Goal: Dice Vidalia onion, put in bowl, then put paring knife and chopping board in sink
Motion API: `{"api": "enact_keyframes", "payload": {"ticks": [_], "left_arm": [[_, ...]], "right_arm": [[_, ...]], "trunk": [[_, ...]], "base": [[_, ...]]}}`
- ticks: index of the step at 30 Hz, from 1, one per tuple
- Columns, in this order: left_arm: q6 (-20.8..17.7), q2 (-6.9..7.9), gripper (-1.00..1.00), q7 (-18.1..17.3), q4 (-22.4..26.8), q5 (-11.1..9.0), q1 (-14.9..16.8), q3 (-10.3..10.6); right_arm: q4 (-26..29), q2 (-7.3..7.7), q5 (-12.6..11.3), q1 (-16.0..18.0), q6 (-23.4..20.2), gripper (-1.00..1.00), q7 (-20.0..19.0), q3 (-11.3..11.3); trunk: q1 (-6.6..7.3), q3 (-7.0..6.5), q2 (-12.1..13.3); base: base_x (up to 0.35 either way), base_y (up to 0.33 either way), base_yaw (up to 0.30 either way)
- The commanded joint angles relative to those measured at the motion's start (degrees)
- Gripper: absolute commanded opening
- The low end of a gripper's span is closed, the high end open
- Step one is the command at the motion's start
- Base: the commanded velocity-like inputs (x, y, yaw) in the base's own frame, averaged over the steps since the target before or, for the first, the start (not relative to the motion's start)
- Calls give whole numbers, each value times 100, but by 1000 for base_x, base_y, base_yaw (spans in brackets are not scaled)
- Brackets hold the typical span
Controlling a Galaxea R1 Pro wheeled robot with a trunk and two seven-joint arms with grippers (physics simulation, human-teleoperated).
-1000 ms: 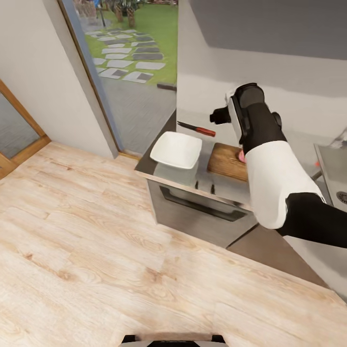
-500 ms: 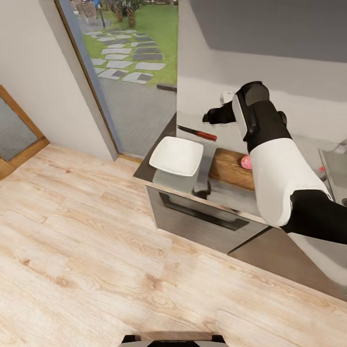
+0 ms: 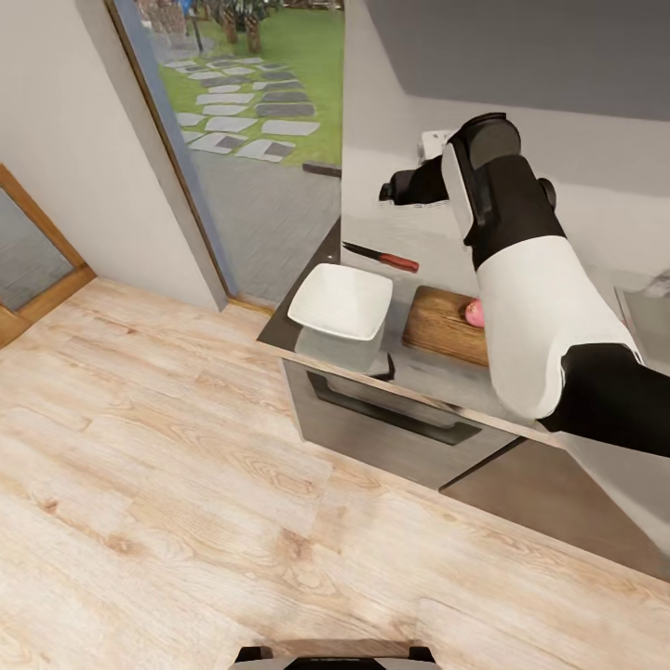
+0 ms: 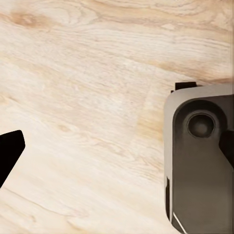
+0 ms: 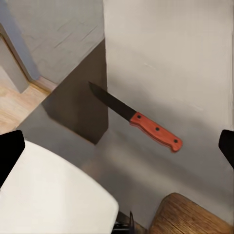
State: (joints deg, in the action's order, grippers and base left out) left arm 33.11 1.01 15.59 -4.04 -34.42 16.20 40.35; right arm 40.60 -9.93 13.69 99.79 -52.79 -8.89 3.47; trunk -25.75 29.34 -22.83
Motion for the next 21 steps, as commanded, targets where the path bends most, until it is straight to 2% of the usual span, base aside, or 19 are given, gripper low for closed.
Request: {"api": "enact_keyframes", "payload": {"ticks": [1, 11, 19, 20, 21], "left_arm": [[13, -7, 100, 19, -14, 14, 5, 38], [14, 29, 100, -303, -21, 29, 4, 51], [12, 158, 100, -559, -30, 31, 3, 52], [12, 163, 100, -643, -30, 31, 4, 52], [11, 167, 100, -647, -32, 32, 5, 52]], "right_arm": [[2, -7, 64, 5, 16, 100, -47, 31], [-84, -7, 73, -1, 132, 100, -58, 26], [-139, -7, 126, 0, 113, 100, -154, -60], [-143, -7, 129, 0, 112, 100, -362, -142], [-143, 63, 131, 0, 113, 100, -740, -305]], "trunk": [[-3, 8, -9], [-3, 8, -9], [-3, 8, -9], [-3, 8, -9], [-3, 8, -9]], "base": [[0, 0, 0], [0, 0, 0], [0, 0, 0], [0, 0, 0], [0, 0, 0]]}}
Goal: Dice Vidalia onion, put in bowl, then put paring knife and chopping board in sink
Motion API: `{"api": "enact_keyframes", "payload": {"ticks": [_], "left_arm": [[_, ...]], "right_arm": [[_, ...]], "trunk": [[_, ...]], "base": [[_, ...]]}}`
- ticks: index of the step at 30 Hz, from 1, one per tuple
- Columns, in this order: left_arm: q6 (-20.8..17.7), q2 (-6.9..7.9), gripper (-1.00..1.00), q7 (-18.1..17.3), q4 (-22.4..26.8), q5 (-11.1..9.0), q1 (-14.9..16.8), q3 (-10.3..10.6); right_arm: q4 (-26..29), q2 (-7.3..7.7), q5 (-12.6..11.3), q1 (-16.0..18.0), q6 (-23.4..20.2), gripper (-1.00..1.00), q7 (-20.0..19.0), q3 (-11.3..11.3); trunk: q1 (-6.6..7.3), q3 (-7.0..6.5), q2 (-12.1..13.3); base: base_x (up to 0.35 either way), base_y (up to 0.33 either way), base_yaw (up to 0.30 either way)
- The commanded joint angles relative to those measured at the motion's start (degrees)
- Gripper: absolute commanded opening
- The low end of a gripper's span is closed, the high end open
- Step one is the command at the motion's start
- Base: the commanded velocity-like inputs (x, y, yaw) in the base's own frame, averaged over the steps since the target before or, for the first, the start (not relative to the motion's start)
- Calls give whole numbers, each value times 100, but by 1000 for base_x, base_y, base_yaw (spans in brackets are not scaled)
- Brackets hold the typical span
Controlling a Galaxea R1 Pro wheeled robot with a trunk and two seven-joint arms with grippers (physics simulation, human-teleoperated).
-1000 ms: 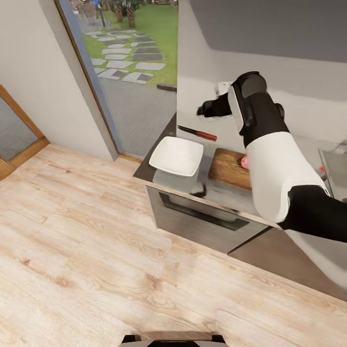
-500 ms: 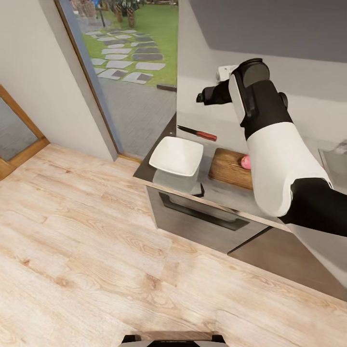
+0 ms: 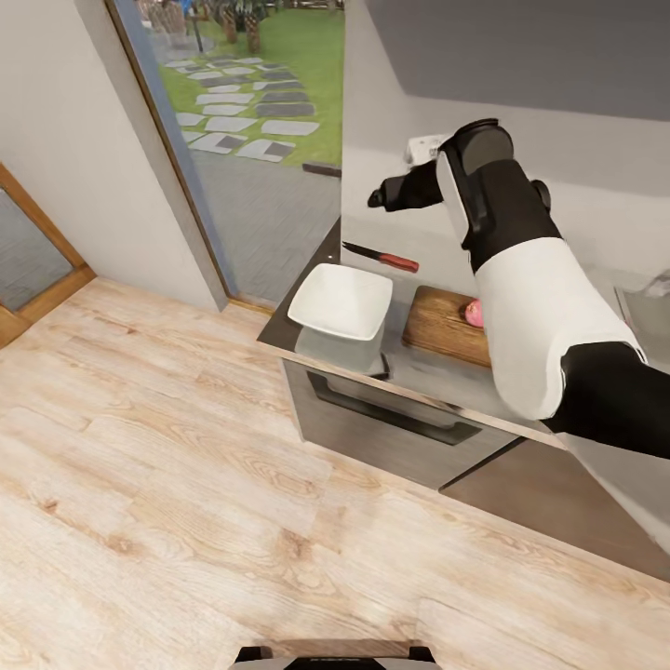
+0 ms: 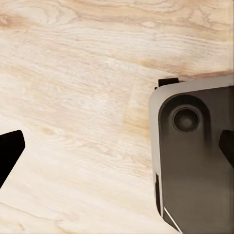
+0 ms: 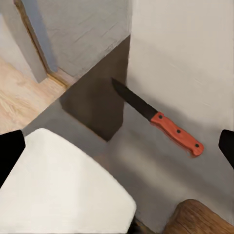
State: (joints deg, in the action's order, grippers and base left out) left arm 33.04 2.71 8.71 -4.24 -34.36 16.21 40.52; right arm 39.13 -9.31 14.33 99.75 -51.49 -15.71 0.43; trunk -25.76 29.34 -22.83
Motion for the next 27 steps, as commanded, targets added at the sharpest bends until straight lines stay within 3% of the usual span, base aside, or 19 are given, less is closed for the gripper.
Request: {"api": "enact_keyframes", "payload": {"ticks": [1, 4, 6, 11, 12, 15, 16, 17, 22, 24, 25, 26, 27], "left_arm": [[16, 0, 100, 43, -10, 26, 1, 35], [6, 1, 100, 43, -12, 26, -1, 35], [-47, 1, 100, 43, -13, 26, 3, 35], [-286, 2, 100, 48, -15, 26, 0, 35], [-423, 22, 100, 50, -21, 23, 1, 35], [-536, 50, 100, 57, -18, 22, 2, 35], [-622, 65, 100, 59, -16, 20, 1, 35], [-644, 66, 100, 60, -16, 19, 0, 35], [-664, 63, 100, 61, -9, 17, 1, 35], [-666, 65, 100, 61, -9, 17, 1, 35], [-666, 67, 100, 61, -9, 17, 1, 32], [-664, 70, 100, 61, -8, 17, 0, 29], [-663, 70, 100, 61, -7, 17, 1, 28]], "right_arm": [[6, 308, 72, 8, -7, 100, -1060, -482], [15, 589, 85, 7, 6, 100, -1850, -868], [62, 970, 82, 9, 22, 100, -2686, -1143], [89, 1291, 82, 8, 120, 100, -3558, -1247], [89, 1464, 80, 8, 282, 100, -3865, -1262], [90, 1642, 79, 7, 412, 100, -4139, -1274], [87, 1842, 78, 6, 487, 100, -4436, -1279], [87, 1912, 78, 8, 519, 100, -4565, -1285], [86, 1959, 78, 8, 570, 100, -4740, -1326], [84, 1955, 77, 6, 574, 100, -4753, -1441], [71, 1953, 74, 7, 576, 100, -4759, -1573], [29, 1954, 67, 3, 586, 100, -4769, -1850], [23, 1953, 66, 1, 588, 100, -4770, -1898]], "trunk": [[-3, 8, -9], [-3, 8, -9], [-3, 8, -9], [-3, 8, -9], [-3, 8, -9], [-3, 8, -9], [-3, 8, -9], [-3, 8, -9], [-3, 8, -9], [-3, 8, -9], [-3, 8, -9], [-3, 8, -9], [-3, 8, -9]], "base": [[0, 0, 0], [0, 0, 0], [0, 0, 0], [0, 0, 0], [0, 0, 0], [0, 0, 0], [20, -15, 0], [63, -48, 0], [180, -87, 0], [286, -85, 0], [294, -51, 0], [290, -21, 0], [278, -17, 0]]}}
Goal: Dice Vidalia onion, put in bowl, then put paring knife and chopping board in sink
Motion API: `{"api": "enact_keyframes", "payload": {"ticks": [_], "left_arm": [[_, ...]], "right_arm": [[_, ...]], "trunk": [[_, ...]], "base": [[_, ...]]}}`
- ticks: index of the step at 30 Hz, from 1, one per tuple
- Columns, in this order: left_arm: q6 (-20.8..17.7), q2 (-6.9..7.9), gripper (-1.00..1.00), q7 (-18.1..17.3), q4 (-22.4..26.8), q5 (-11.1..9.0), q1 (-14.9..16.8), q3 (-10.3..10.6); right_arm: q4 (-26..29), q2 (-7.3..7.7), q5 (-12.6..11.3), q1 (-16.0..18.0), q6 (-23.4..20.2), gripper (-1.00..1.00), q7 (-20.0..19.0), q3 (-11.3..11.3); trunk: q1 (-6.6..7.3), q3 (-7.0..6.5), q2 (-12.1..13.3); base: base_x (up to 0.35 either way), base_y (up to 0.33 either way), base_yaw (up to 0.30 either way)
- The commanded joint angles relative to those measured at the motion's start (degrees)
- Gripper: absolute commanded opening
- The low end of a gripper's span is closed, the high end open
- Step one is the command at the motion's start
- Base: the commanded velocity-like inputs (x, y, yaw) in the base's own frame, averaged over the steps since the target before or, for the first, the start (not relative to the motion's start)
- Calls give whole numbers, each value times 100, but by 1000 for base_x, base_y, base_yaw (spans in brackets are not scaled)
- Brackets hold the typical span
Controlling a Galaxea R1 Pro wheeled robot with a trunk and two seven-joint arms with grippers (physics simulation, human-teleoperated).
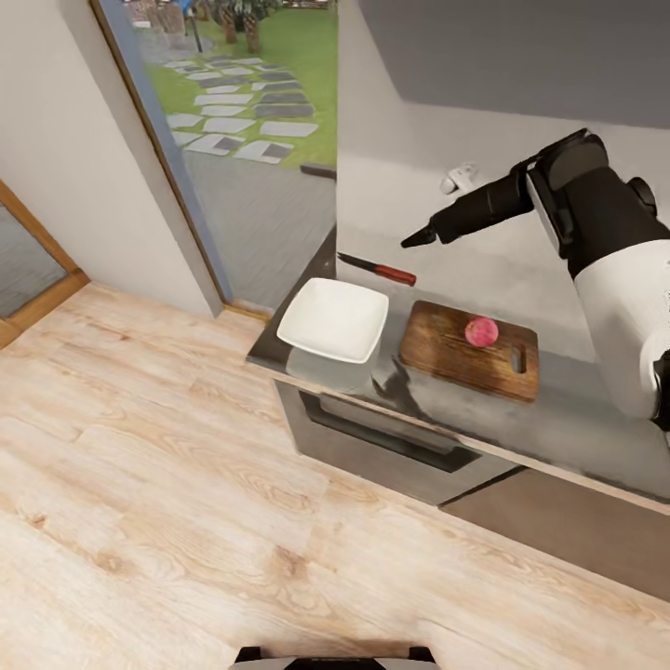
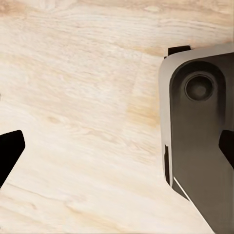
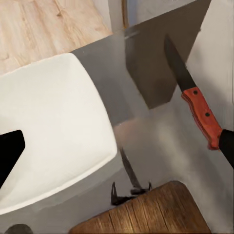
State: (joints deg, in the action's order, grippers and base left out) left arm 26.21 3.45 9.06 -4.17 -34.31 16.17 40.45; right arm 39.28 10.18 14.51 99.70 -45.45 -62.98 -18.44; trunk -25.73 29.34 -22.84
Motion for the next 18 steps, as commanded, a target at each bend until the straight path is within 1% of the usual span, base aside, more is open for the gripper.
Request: {"api": "enact_keyframes", "payload": {"ticks": [1, 2, 5, 7, 10, 15, 18], "left_arm": [[21, -4, 100, 26, -14, 12, 6, 34], [22, -14, 100, 26, -13, 12, 6, 33], [24, -16, 100, 26, -16, 12, 5, 33], [24, -13, 100, 26, -20, 12, 6, 33], [24, -12, 100, 26, -18, 12, 5, 33], [24, -11, 100, 21, -21, 12, 1, 33], [22, -13, 100, 24, -20, 12, 5, 33]], "right_arm": [[-1, -1, 46, 0, -8, 100, -45, -80], [-13, -22, 40, -14, 116, 100, -41, -164], [-96, -30, 36, -25, 318, 100, -44, -194], [-268, -36, 38, -28, 439, 100, -47, -205], [-618, -34, 42, -31, 776, 100, -48, -213], [-859, -34, 47, -33, 1054, 100, -44, -217], [-967, -40, 51, -37, 1127, 100, -40, -220]], "trunk": [[-6, 7, -8], [-6, 7, -8], [-6, 7, -8], [-6, 7, -8], [-6, 7, -8], [-6, 7, -8], [-6, 7, -8]], "base": [[233, -11, 0], [163, -3, 0], [105, -2, 0], [34, -1, 0], [7, 0, 0], [2, 0, 0], [0, 0, 0]]}}
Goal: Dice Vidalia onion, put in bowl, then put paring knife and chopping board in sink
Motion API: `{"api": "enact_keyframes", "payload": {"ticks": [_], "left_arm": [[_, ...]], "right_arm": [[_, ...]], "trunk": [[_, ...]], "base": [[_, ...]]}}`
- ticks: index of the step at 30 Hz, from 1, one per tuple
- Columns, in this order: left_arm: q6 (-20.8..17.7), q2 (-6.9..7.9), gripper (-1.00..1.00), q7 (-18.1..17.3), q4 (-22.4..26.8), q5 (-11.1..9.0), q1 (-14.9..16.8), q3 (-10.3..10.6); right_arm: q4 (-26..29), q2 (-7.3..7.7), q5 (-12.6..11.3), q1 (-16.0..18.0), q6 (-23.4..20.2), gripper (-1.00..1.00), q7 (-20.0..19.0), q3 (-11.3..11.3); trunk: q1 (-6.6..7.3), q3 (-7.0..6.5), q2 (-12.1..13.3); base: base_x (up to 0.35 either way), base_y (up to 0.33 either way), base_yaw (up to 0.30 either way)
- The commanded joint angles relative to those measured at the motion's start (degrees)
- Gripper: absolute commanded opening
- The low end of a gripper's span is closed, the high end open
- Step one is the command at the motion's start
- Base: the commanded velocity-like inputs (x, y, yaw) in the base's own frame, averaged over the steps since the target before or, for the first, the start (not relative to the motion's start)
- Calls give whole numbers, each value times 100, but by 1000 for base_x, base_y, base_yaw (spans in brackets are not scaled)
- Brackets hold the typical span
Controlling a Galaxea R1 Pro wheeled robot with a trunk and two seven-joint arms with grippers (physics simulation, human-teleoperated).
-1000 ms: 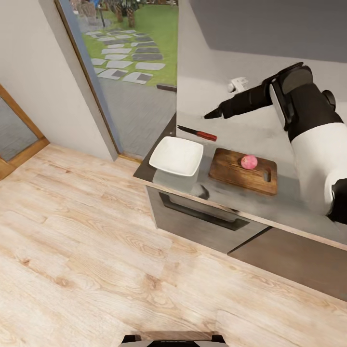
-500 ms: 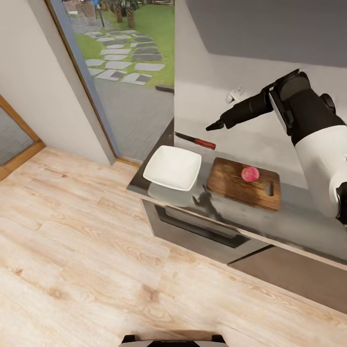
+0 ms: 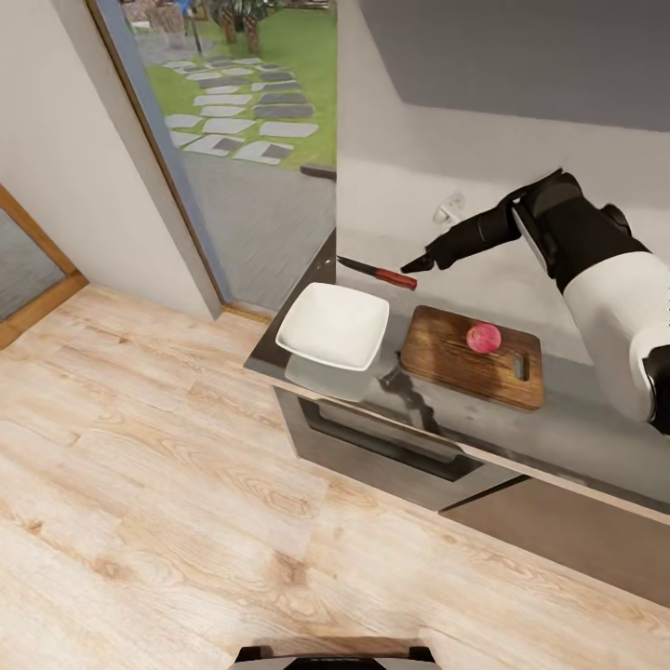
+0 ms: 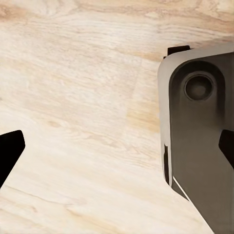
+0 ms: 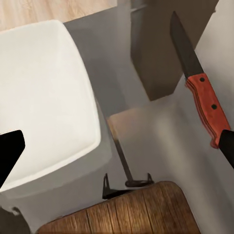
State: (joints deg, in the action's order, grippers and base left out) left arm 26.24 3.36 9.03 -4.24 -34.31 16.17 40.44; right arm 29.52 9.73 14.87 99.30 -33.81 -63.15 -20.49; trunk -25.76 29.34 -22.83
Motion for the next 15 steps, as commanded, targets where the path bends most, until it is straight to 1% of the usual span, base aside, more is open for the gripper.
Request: {"api": "enact_keyframes", "payload": {"ticks": [1, 7, 9, 15], "left_arm": [[20, -4, 100, 27, -14, 12, 6, 34], [16, -9, 100, 20, -12, 12, 3, 34], [14, -10, 100, 20, -14, 12, 4, 34], [14, -11, 100, 19, -15, 12, 5, 34]], "right_arm": [[-11, 4, 16, 4, -22, 100, -23, -15], [-318, -11, 16, 2, 307, 100, -22, -22], [-348, -33, 16, 2, 336, 100, -22, -28], [-403, -71, 16, 2, 391, 100, -22, -65]], "trunk": [[-3, 8, -9], [-3, 8, -9], [-3, 8, -9], [-3, 8, -9]], "base": [[0, 0, 0], [0, 0, 0], [26, 0, 0], [113, 56, 0]]}}
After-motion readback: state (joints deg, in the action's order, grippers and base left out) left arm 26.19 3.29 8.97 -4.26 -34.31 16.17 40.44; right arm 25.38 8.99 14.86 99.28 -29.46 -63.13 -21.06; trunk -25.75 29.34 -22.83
